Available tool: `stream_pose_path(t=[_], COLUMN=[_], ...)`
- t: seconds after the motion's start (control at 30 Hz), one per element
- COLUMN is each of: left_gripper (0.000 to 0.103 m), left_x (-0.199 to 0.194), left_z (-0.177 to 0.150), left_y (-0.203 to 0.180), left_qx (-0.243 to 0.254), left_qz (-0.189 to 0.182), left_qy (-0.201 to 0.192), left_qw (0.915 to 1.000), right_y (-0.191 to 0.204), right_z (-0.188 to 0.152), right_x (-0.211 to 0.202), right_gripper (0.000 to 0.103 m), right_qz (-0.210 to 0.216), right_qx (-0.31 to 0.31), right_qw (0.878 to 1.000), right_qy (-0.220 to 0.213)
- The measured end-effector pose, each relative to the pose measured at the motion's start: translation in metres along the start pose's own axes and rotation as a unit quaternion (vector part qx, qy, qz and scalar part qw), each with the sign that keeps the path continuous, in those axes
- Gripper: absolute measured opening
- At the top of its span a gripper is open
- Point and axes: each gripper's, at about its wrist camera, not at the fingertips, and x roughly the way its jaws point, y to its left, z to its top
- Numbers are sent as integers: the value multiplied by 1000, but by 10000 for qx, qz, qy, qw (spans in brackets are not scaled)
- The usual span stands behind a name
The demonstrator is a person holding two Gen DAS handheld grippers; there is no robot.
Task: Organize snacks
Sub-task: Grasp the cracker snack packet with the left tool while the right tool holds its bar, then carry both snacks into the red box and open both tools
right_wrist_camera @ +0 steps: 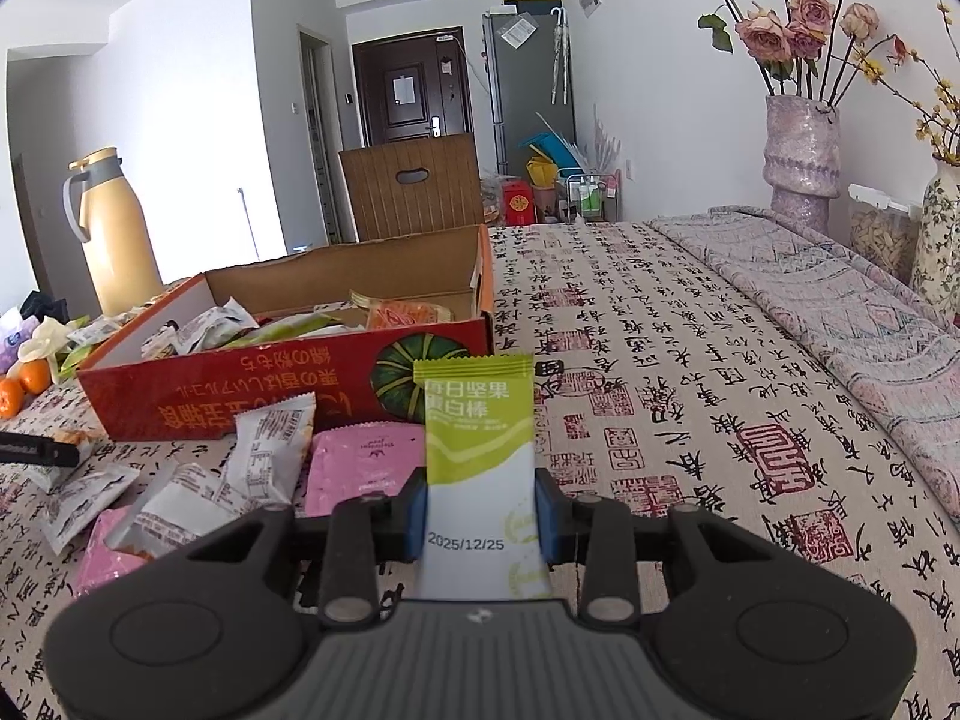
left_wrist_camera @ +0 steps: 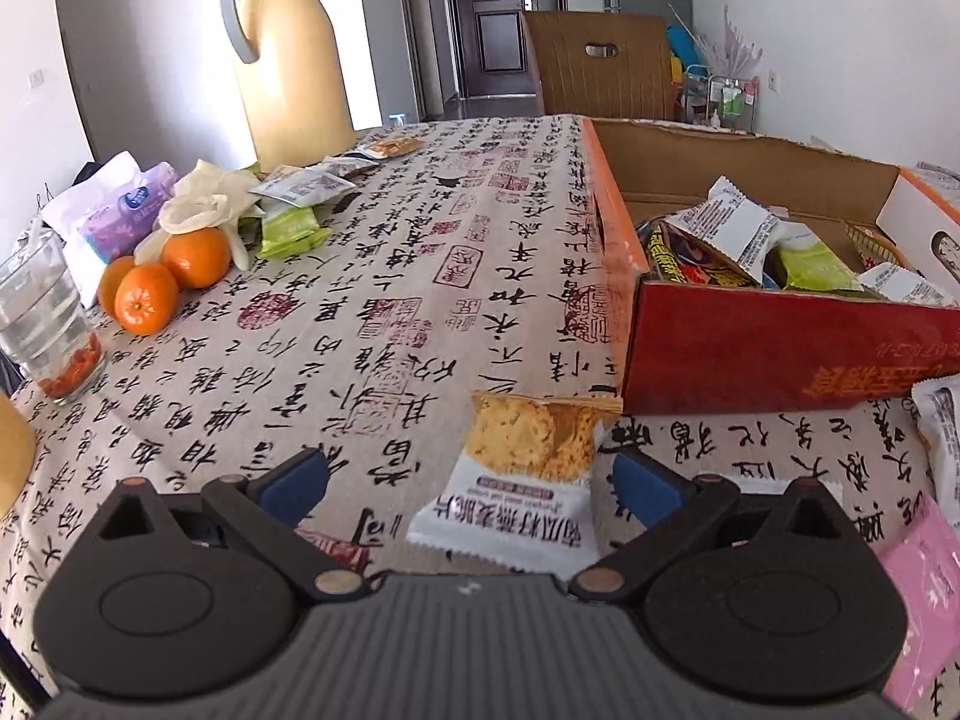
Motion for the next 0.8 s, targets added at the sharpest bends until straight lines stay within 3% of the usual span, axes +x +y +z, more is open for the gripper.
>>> stream_pose_path(t=[0.13, 0.27, 0.33, 0.47, 0.5, 0.8], left_gripper=[103, 90, 82, 51, 47, 46], left_x=[9, 11, 9, 4, 3, -3], left_z=[2, 2, 2, 2, 1, -2], left_y=[-2, -1, -2, -5, -6, -9], left_qx=[-34, -72, -51, 18, 42, 127], left_qz=[-51, -219, -302, -517, -546, -446], left_qy=[104, 131, 117, 58, 48, -32], left_qw=[9999, 9996, 9995, 9986, 9985, 9989], right_y=[0, 0, 0, 1, 1, 3], right_z=[0, 0, -1, -1, -1, -2], right_x=[0, 1, 1, 1, 1, -1], right_gripper=[34, 34, 34, 34, 34, 34], right_qz=[4, 2, 4, 16, 18, 46], right_qx=[8, 28, 34, 45, 47, 68], right_qw=[10000, 10000, 10000, 10000, 10000, 10000], right_qy=[-2, 9, 17, 22, 23, 17])
